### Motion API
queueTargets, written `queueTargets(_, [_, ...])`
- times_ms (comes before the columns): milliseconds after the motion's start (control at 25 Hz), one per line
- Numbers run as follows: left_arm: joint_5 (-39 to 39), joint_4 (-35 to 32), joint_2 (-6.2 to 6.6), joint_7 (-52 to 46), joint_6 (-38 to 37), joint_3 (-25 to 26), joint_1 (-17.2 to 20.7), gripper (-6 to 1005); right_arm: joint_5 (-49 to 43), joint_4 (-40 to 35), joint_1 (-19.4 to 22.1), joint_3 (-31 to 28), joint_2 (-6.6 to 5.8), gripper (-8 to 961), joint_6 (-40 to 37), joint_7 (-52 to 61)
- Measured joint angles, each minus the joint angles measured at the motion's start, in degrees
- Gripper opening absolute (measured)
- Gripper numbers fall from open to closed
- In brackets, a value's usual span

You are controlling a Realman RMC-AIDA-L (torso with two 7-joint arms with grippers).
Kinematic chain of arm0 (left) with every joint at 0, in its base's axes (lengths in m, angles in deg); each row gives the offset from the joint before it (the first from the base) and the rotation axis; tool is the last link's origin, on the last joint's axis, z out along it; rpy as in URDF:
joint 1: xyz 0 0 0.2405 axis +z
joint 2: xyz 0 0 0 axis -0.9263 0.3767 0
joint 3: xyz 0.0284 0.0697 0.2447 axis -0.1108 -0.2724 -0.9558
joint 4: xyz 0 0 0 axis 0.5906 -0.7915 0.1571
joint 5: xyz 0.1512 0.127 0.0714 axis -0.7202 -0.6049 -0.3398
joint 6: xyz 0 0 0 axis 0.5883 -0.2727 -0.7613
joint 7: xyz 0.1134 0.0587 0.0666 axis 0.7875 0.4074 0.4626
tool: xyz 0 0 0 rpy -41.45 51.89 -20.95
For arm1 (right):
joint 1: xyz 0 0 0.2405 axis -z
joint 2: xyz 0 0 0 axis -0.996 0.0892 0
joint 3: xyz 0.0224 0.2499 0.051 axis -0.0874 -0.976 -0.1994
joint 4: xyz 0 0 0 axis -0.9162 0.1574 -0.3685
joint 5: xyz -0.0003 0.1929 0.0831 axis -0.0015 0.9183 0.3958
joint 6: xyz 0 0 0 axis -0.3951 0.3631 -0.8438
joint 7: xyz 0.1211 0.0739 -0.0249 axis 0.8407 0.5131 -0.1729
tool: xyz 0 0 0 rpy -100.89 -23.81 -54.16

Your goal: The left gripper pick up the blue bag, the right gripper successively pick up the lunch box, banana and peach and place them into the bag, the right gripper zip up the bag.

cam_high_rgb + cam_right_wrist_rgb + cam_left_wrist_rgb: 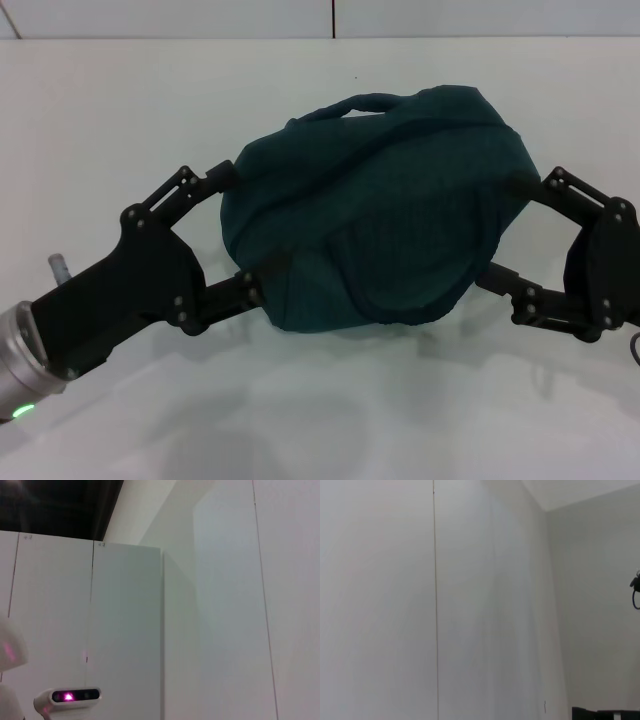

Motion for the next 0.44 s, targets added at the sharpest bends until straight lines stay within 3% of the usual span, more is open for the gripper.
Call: queueTargets(440, [0.04,-0.15,-0.05,0.09,0.04,0.00,0.32,887,0.00,0.11,0.89,0.00,0.15,872,0.00,0.01])
